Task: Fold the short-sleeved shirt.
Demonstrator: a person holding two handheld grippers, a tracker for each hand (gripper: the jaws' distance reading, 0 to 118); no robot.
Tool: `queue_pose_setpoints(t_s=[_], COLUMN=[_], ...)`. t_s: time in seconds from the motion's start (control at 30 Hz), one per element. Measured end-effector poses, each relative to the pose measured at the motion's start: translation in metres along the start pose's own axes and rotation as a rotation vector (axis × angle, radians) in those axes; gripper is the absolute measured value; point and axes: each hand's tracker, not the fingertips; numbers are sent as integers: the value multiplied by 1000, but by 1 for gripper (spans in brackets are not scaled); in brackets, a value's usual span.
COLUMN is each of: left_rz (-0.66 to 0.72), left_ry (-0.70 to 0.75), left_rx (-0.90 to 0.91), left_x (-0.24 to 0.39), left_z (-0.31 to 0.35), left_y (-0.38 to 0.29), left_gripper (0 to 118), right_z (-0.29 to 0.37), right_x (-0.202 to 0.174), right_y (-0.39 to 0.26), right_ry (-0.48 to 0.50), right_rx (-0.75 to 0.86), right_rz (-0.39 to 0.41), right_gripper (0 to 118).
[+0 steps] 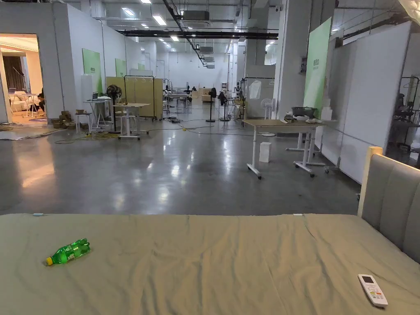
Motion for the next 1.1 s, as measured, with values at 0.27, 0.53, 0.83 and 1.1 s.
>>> queue_pose_setpoints(t_s=[0.27,0.53,0.83,1.1], left_rz=[25,13,183,159], left_ry=[11,4,85,227], left_rx=[-11,-13,-109,-378], left_x=[-4,-6,-94,-204], left_z=[-2,-2,2,-45], left_y=[-3,-3,-4,-41], left_gripper=[0,0,7,71], right_z=[0,0,-1,-15], right_x=[2,0,0,-6], right_y=[1,2,-10,-36], right_ry=[6,15,41,72], right_rx=[-5,-9,-52,-186], right_rz=[1,11,29,9], right_gripper=[0,0,0,0])
